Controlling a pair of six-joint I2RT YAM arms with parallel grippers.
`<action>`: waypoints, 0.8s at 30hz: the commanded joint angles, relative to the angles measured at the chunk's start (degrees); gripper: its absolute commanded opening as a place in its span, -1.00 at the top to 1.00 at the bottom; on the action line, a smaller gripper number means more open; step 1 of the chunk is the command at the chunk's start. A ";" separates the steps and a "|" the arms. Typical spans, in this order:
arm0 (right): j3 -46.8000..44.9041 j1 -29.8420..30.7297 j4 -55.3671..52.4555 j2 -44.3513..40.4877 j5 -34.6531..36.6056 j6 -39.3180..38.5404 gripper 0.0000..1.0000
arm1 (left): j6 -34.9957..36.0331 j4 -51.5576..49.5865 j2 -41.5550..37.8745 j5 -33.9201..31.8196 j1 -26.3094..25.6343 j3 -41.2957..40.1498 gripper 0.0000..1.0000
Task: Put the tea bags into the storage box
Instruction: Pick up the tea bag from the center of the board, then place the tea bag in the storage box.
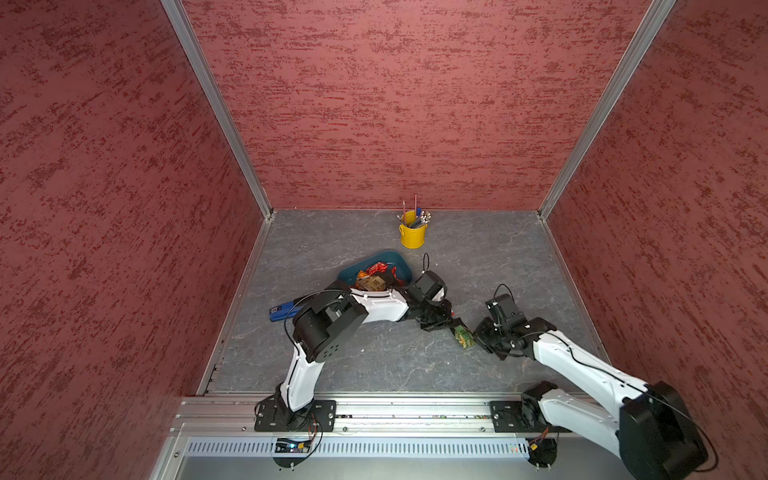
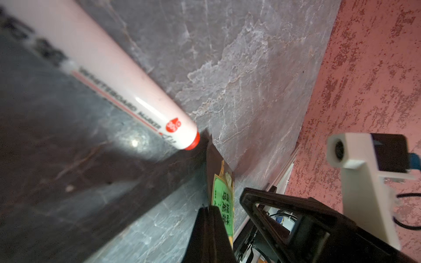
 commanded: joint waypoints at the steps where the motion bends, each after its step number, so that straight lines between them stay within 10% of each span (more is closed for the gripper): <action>1: 5.97 -0.39 -8.37 -5.22 4.72 -1.88 1.00 | 1.95 -2.28 -4.72 0.44 0.73 2.23 1.00; 16: 14.13 -0.83 -11.01 -3.08 3.29 -5.29 1.00 | 7.22 -10.18 -27.82 3.86 26.23 -7.63 1.00; 24: 15.61 -0.89 -10.19 -0.67 2.71 -6.54 1.00 | 8.26 -3.45 -25.63 9.08 38.56 -16.15 0.84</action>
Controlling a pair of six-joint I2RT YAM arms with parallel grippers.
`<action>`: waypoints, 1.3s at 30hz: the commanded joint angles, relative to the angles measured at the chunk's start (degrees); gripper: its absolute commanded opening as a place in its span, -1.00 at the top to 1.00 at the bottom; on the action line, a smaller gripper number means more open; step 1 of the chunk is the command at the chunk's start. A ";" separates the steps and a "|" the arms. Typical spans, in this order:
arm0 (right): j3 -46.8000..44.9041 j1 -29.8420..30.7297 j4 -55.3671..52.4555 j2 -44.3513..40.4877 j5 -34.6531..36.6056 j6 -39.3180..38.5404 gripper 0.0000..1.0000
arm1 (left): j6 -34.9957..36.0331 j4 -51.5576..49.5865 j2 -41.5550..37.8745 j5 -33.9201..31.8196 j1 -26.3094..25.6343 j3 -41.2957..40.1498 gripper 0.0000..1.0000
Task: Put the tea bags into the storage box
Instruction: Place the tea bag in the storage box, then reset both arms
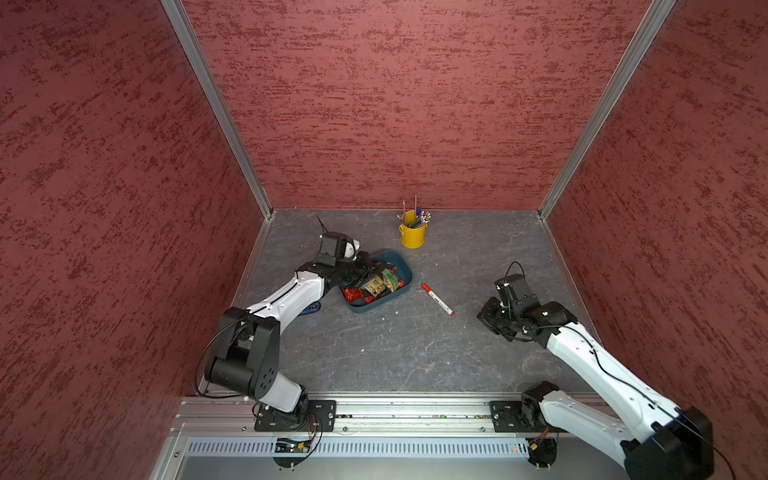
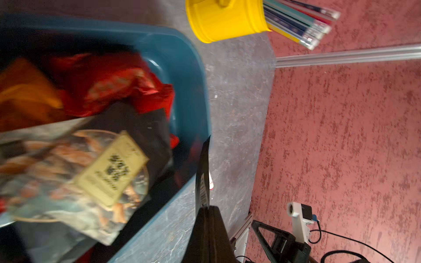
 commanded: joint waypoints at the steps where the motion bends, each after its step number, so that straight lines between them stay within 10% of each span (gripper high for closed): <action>1: 2.40 -0.48 -0.23 0.60 0.22 -1.34 1.00 | 2.10 3.60 2.57 3.52 2.41 -1.10 0.72; 8: 3.79 -0.55 -1.34 0.95 0.98 -2.38 1.00 | 6.16 -1.24 1.46 2.16 6.28 0.39 0.05; 10: 3.91 -0.55 -1.17 1.34 0.60 -2.57 1.00 | 8.21 -4.66 0.05 1.05 7.01 1.82 -0.40; 11: 4.09 -0.55 -1.01 1.48 0.36 -2.66 1.00 | 9.43 -6.79 -1.08 0.13 7.30 2.54 -0.96; 15: 4.28 -0.55 -0.11 0.11 0.08 -3.53 0.80 | 11.45 -11.49 -6.37 -1.92 10.05 3.37 -0.99; 20: 4.97 -0.55 0.99 -1.06 2.50 -6.04 -0.38 | 17.82 -19.36 -13.69 -10.54 13.60 4.84 -1.00; 24: 6.16 -0.56 0.50 2.34 3.93 -9.50 -0.93 | 21.83 -16.67 -19.42 -18.02 16.94 0.79 -1.00; 39: -3.85 -0.55 30.20 -3.39 30.45 -32.93 -0.97 | 40.55 30.67 -24.70 -36.45 18.46 -25.80 -0.99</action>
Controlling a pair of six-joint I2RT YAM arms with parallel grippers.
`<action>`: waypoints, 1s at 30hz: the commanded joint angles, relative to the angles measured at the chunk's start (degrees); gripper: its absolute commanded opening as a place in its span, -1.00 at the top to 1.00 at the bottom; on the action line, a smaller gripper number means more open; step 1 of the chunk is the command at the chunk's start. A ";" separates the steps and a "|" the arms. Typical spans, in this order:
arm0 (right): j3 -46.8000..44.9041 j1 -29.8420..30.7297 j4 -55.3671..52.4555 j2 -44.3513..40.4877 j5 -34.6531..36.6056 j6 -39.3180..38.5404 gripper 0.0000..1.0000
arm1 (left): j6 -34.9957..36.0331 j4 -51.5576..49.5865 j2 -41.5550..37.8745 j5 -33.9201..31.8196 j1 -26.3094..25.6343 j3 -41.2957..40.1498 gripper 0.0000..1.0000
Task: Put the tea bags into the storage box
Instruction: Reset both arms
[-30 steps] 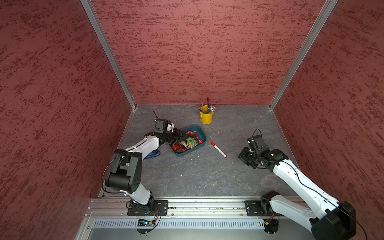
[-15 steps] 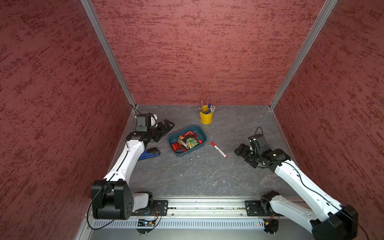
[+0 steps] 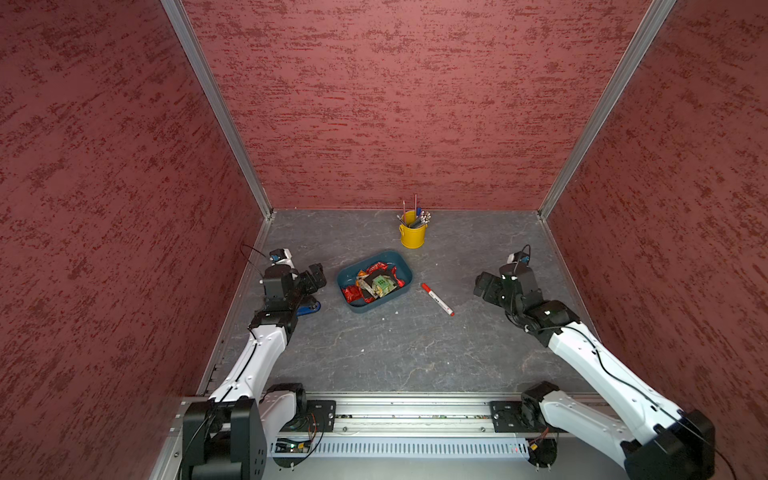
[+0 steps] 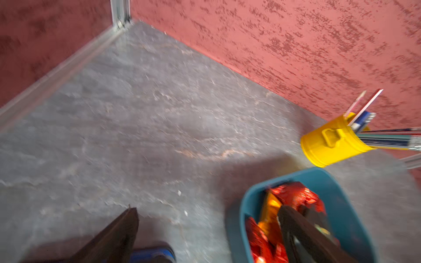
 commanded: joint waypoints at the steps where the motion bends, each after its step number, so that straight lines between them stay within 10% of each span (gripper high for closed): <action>1: -3.78 -0.33 11.52 -1.61 9.80 -8.91 -0.97 | 9.02 13.69 3.16 -4.56 -0.03 -0.10 -0.99; 10: -12.13 -1.46 25.02 -1.25 19.41 -13.74 -0.97 | 12.87 34.06 13.59 -2.89 0.41 -6.98 -0.99; 15: -19.28 -4.35 40.47 -1.06 20.19 -18.00 -0.97 | 14.49 69.85 28.76 -3.87 -1.18 -18.59 -0.99; 30: -23.64 -11.02 89.23 31.50 16.79 -37.06 -0.97 | 19.41 61.44 27.25 -8.02 -6.15 -15.23 -0.99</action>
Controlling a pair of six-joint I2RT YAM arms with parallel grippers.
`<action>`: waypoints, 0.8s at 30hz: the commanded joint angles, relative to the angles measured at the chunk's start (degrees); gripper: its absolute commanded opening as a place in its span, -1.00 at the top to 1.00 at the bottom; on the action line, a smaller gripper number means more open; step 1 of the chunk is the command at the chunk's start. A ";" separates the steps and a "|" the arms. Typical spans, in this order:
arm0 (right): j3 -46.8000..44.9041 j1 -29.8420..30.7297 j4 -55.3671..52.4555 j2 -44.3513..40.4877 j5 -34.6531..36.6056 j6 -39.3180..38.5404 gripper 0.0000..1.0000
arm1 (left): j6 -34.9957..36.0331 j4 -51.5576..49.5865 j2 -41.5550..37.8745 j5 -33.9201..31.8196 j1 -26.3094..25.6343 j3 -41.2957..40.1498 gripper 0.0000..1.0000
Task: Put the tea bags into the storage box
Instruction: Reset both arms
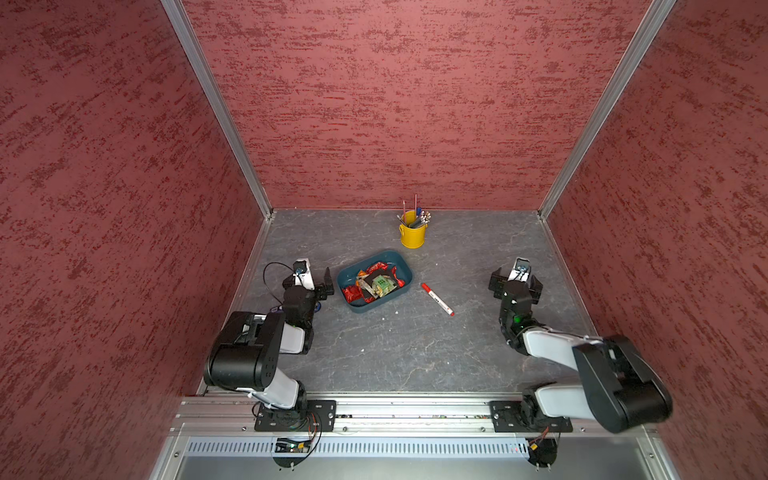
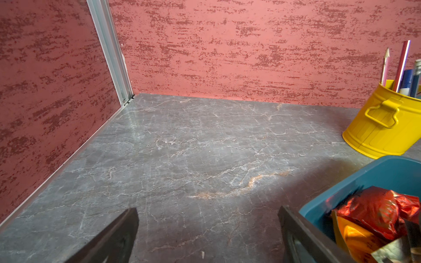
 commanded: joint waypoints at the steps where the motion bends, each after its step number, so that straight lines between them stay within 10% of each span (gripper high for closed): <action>1: -0.12 -0.36 12.48 3.70 -3.76 -5.03 -0.97 | 1.79 2.22 -0.01 -0.66 -0.58 0.06 -0.99; 11: -9.78 -0.41 32.28 7.00 -14.82 -7.88 -0.97 | 1.95 -2.13 -0.18 -1.31 -0.88 2.36 -0.99; 24: -4.40 -3.91 22.95 8.45 -19.35 -5.12 -0.97 | 1.32 -5.78 -0.34 -0.21 -0.09 4.16 -0.99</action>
